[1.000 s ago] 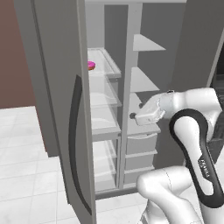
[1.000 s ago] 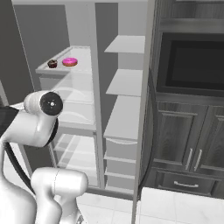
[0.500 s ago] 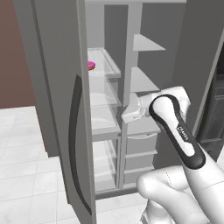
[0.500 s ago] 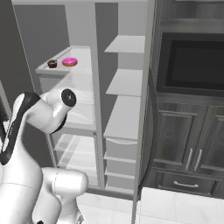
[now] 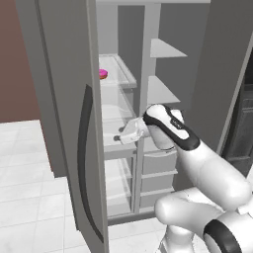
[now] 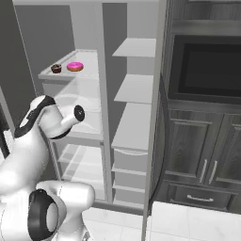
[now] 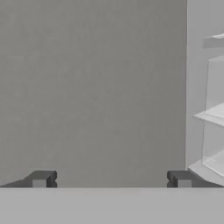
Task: Take the donut and cupcake from the fridge and place them on the empty tray on the dining counter.
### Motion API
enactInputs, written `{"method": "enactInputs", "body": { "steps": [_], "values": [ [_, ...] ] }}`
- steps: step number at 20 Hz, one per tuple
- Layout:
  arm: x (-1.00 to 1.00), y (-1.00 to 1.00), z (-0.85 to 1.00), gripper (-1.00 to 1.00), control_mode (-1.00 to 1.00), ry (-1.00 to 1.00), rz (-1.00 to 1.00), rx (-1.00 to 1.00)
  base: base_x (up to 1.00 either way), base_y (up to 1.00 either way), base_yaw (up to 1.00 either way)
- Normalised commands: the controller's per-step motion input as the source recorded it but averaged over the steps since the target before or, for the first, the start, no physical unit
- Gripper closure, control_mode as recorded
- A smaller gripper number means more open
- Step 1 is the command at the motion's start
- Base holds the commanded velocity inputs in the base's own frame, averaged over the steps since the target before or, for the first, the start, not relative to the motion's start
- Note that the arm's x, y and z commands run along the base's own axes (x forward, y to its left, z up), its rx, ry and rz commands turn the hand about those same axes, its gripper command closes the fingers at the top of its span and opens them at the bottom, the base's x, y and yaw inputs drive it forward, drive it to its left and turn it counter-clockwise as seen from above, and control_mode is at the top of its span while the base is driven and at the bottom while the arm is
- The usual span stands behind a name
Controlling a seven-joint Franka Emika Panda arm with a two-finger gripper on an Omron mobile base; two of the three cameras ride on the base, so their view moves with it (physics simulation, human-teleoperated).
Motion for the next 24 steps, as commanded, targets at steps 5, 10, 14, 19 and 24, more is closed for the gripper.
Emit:
{"method": "enactInputs", "body": {
  "steps": [5,10,14,19,24],
  "values": [
    [0.43,0.5,-0.28,-1.0,-1.0,0.0,0.08,0.12,0.0,0.0,0.0],
    [0.28,0.6,-0.26,-1.0,-1.0,0.0,0.09,0.11,0.0,0.0,0.0],
    [0.01,0.75,-0.22,-1.0,-1.0,0.02,0.15,0.1,0.0,0.0,0.0],
    [-0.13,0.87,-0.21,-1.0,-1.0,0.03,0.21,0.09,0.0,0.0,0.0],
    [-0.37,0.93,-0.2,-1.0,-1.0,0.0,0.25,0.06,0.0,0.0,0.0]
  ]
}}
